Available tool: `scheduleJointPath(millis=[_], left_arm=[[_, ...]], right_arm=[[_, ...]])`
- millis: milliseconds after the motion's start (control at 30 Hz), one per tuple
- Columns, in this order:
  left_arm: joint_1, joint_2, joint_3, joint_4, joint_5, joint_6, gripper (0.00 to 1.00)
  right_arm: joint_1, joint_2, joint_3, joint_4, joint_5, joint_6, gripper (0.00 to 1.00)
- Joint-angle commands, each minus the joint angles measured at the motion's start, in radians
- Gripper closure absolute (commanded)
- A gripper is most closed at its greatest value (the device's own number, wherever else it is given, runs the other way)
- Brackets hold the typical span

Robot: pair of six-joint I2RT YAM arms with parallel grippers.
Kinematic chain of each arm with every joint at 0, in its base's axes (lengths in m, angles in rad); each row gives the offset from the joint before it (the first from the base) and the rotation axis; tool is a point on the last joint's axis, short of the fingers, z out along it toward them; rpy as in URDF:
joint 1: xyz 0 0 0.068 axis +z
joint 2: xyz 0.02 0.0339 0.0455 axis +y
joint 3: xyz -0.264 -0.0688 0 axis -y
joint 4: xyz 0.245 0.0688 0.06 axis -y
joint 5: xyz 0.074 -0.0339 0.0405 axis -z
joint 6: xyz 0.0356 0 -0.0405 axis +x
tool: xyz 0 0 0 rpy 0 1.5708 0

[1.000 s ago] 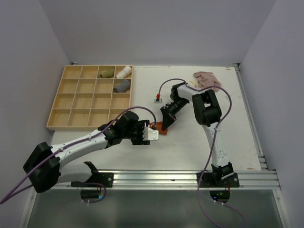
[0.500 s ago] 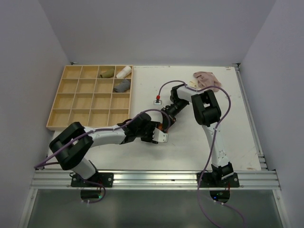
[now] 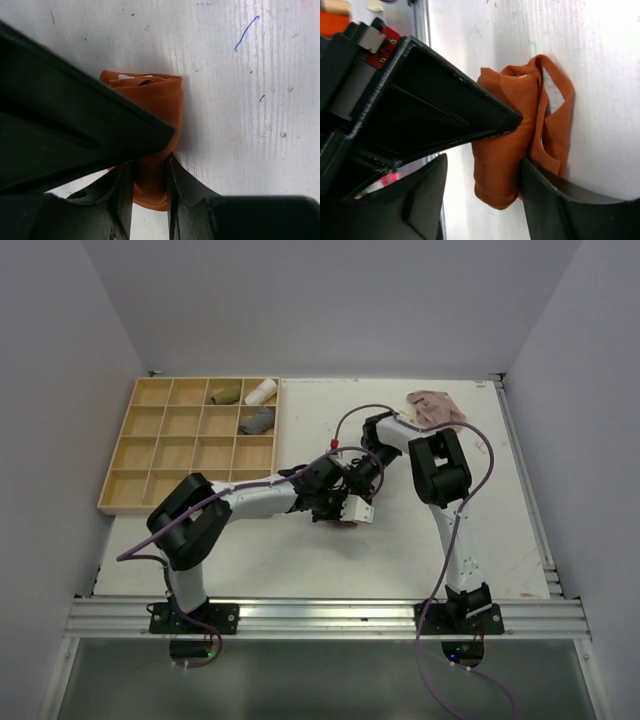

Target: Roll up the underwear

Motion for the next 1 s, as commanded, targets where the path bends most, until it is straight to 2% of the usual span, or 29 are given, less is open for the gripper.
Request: scheduleJointPath(millis=[0, 100, 233, 333, 467, 533, 667, 767, 800, 967], left_arm=[[-0.01, 0.102, 0.029, -0.263, 0.159, -0.069, 0.87], [-0.001, 0.128, 0.049, -0.32, 0.211, -0.133, 0.89], [0.061, 0.188, 0.143, -0.391, 0.279, -0.22, 0.86], [0.13, 0.3, 0.264, -0.472, 0.336, -0.243, 0.84], [0.198, 0.447, 0.445, -0.587, 0.36, -0.228, 0.82], [0.215, 0.528, 0.545, -0.655, 0.359, -0.208, 0.82], [0.224, 0.608, 0.624, -0.702, 0.357, -0.178, 0.8], [0.226, 0.634, 0.641, -0.71, 0.354, -0.165, 0.78], [0.224, 0.639, 0.642, -0.709, 0.353, -0.164, 0.78], [0.229, 0.65, 0.638, -0.695, 0.348, -0.17, 0.74]], right_arm=[[-0.054, -0.09, 0.091, 0.008, 0.119, -0.019, 0.36], [-0.109, -0.158, 0.148, 0.02, 0.122, -0.015, 0.35], [-0.218, -0.295, 0.1, 0.089, 0.127, -0.002, 0.37], [-0.27, -0.433, -0.056, 0.161, 0.132, -0.002, 0.39], [-0.275, -0.622, -0.231, 0.196, 0.155, -0.075, 0.42], [-0.248, -0.718, -0.329, 0.248, 0.188, -0.075, 0.43], [-0.127, -0.841, -0.489, 0.382, 0.291, -0.062, 0.42], [-0.01, -0.899, -0.588, 0.599, 0.374, -0.017, 0.39], [0.034, -0.904, -0.607, 0.636, 0.389, -0.008, 0.38], [0.104, -0.878, -0.681, 0.849, 0.446, 0.004, 0.36]])
